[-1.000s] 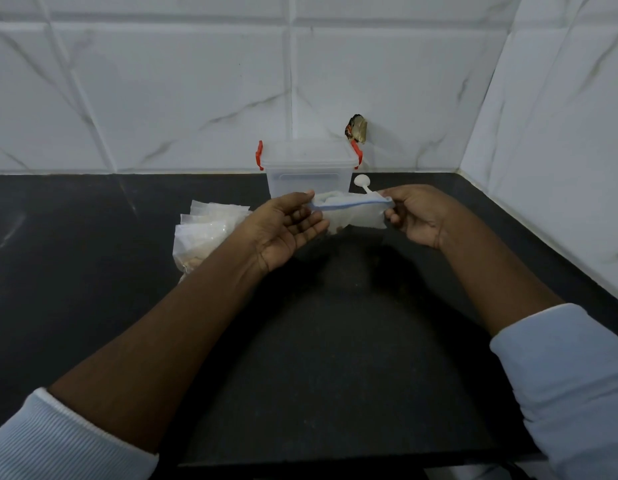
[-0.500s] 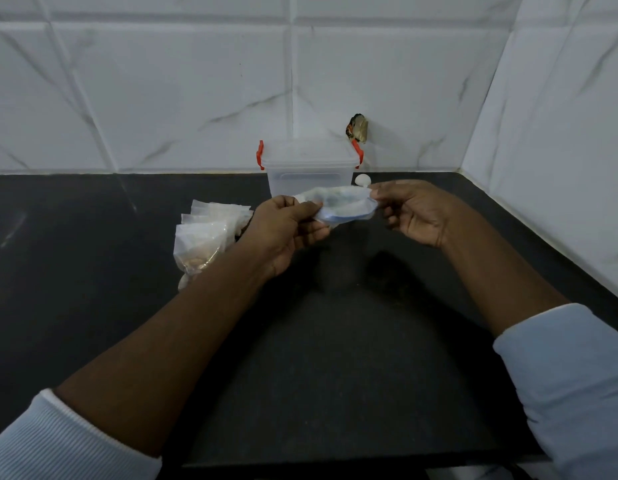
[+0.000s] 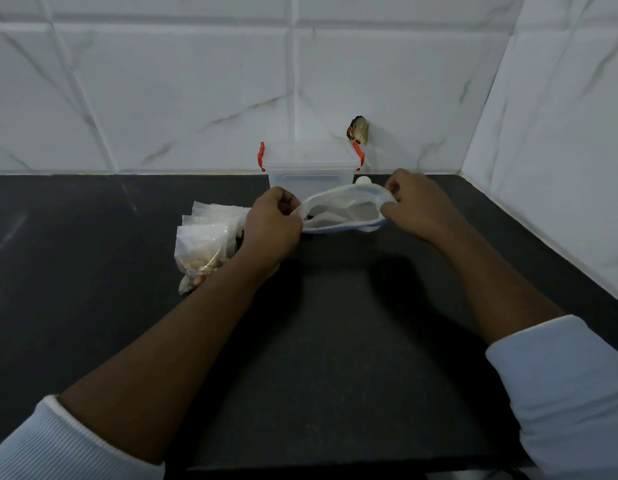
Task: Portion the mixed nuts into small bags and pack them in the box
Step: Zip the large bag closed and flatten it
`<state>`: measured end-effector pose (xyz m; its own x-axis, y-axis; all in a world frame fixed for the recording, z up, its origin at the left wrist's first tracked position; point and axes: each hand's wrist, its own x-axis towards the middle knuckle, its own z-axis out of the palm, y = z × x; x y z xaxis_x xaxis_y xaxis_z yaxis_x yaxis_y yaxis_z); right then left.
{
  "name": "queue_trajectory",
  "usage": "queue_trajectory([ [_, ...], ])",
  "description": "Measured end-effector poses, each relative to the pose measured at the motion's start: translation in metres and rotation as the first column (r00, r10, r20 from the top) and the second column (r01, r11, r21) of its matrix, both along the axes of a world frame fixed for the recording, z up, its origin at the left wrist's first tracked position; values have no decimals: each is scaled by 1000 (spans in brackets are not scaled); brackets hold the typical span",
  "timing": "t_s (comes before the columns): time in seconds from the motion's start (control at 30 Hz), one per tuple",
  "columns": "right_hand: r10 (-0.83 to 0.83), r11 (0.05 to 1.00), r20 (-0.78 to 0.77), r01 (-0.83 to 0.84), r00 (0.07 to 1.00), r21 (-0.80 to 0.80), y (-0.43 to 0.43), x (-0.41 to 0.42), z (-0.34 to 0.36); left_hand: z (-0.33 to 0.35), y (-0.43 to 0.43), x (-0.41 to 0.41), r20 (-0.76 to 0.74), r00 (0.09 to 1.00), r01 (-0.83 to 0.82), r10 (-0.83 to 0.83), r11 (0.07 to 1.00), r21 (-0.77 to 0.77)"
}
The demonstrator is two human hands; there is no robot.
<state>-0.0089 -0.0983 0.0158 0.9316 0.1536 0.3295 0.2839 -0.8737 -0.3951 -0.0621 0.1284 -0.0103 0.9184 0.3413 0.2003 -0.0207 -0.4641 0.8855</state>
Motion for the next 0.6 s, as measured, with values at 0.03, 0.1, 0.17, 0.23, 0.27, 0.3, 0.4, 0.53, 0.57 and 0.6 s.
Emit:
queue_trajectory([
  [0.03,72,997,-3,-72,997,28,0,-1,0,-1,1,0,-1,1000,20,-20,999,24],
  [0.1,145,984,-42,-139,989,116,0,-1,0,-2,4,1,5,996,92,-93,994,66],
  [0.17,150,973,-92,-131,984,191,-2,3,-2,-1,3,-1,14,987,161,-163,985,68],
  [0.23,181,948,-156,-130,971,291,-3,6,-2,1,1,-4,13,982,186,-186,982,-3],
  [0.27,214,921,-192,-133,958,366,-4,5,-1,2,1,-4,5,983,185,-185,980,-69],
  [0.3,244,890,-231,-123,942,439,-5,3,0,3,1,-5,-6,982,187,-189,972,-141],
  [0.4,311,812,-297,-91,903,577,-12,6,0,4,3,-5,-6,979,195,-203,950,-243],
  [0.53,428,733,-328,-111,842,671,-21,9,-1,4,4,-3,-44,977,201,-208,971,-130],
  [0.57,434,729,-323,-117,841,675,-22,10,-1,3,4,-3,-44,977,206,-209,976,-67],
  [0.6,431,734,-307,-131,849,666,-23,10,-1,1,5,-2,-35,978,207,-207,978,3],
])
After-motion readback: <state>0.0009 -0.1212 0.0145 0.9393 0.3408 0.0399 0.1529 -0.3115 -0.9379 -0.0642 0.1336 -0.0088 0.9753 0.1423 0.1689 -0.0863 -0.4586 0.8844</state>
